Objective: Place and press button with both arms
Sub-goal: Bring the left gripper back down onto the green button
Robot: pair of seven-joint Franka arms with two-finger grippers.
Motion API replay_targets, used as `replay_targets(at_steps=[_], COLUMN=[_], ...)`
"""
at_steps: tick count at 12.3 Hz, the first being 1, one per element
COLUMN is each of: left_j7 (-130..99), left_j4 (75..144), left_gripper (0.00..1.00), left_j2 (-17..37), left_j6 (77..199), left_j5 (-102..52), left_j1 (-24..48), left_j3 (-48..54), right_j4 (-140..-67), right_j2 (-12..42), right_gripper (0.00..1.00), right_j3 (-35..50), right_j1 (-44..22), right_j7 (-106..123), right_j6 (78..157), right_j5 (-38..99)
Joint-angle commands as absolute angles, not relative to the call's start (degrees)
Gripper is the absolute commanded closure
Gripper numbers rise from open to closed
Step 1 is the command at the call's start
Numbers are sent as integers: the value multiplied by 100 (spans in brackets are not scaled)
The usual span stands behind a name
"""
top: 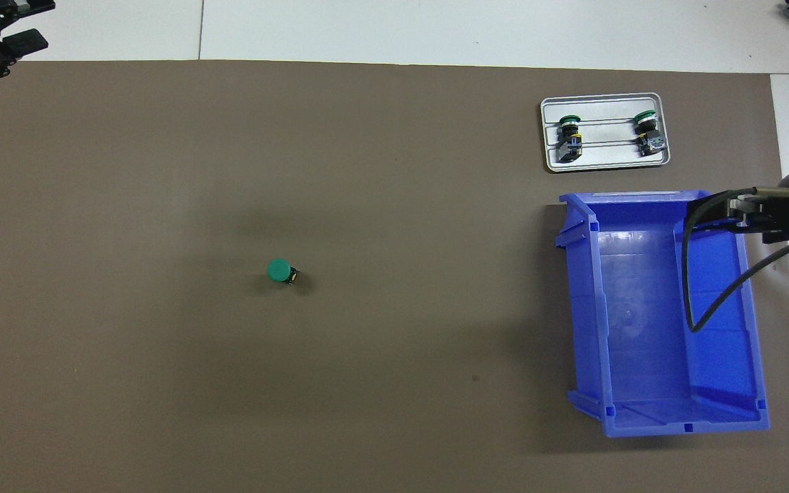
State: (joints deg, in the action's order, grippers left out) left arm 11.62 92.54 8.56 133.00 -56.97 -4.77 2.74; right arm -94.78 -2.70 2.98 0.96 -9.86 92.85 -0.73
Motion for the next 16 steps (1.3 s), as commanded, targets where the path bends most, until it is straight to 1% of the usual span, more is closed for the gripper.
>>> replay_targets(at_steps=[1,3,11,12,15,16], left_j7=[1028,1028,1011,1002,854,487], left_j4=[8948,8938,9026,9061,9228,9289], left_gripper=[17,17,18,19,33,42], left_j2=[976,958,765,739,554,510], left_j6=[12615,12219,10821,10619,9986,9967], left_j5=[-4751,-4064,-1084,-985,-301,-290], left_j1=[-422,-378,693,790,1255,1379], left_j3=[263,307,308,308,308,308], right_j4=[-9527,-9527,-9510,-9501,-9466,-9466], right_j2=[-325,-325,-316,-308,-281,-281], right_gripper=[0,0,0,0,0,0], right_j3=[308,308,308,316,369,369], right_j1=[141,141,141,132,123,123], right_j7=[-853,-853,-817,-817,-826,-826], right_j6=[9299,9299,9325,9360,9387,9387], right_j5=[53,53,53,53,35,35])
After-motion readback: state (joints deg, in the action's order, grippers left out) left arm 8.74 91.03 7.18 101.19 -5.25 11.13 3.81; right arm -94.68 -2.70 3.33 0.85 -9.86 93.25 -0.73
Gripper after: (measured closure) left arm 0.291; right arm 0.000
